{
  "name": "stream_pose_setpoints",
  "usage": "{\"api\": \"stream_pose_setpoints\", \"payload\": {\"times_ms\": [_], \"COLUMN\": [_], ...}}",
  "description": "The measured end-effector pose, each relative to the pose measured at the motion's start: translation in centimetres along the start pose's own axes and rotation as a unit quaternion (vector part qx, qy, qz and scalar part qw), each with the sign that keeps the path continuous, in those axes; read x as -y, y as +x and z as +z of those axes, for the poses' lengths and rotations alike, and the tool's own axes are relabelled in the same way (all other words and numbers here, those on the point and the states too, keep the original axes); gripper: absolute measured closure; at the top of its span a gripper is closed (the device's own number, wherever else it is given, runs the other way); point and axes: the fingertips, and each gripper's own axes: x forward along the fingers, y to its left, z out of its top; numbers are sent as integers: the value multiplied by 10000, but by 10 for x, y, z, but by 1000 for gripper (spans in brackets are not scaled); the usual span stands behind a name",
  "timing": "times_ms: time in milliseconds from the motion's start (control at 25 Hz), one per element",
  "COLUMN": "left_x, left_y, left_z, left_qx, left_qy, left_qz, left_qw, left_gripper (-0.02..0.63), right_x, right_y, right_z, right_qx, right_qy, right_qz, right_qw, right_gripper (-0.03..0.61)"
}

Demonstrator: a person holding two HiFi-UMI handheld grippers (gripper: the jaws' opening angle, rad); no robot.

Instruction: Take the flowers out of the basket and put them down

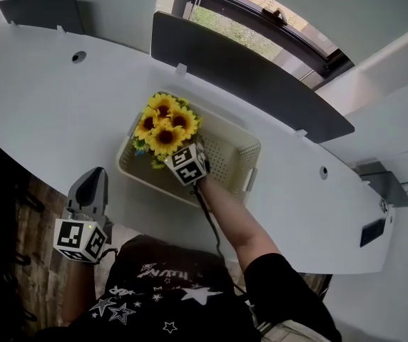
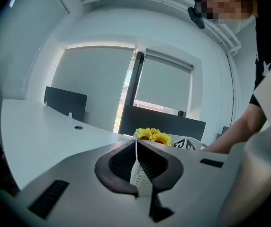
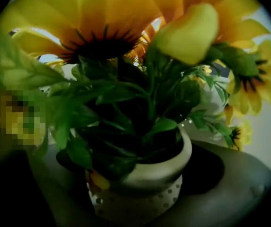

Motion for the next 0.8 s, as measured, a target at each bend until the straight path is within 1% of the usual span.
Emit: {"api": "stream_pose_setpoints", "payload": {"times_ms": [200,360,400,480,800], "left_x": [1,-1,0,3,-5], "left_y": [5,17,20,23,25], "left_z": [-5,-5,-5,-6,-3], "left_qx": [-26,-85,-90,-96,-86], "left_qy": [10,115,120,118,160], "left_qz": [-48,-112,-122,-140,-95], "left_qw": [10000,9998,9998,9998,9998], "left_gripper": [597,597,597,597,597], "right_x": [-1,1,3,4,5], "right_y": [5,10,10,9,2], "right_z": [3,6,6,5,8], "right_qx": [36,-43,-56,-70,-79], "right_qy": [39,13,5,-2,-32], "right_qz": [55,-34,-66,-104,-113], "right_qw": [10000,10000,10000,9999,9999], "right_gripper": [37,40,52,52,55]}}
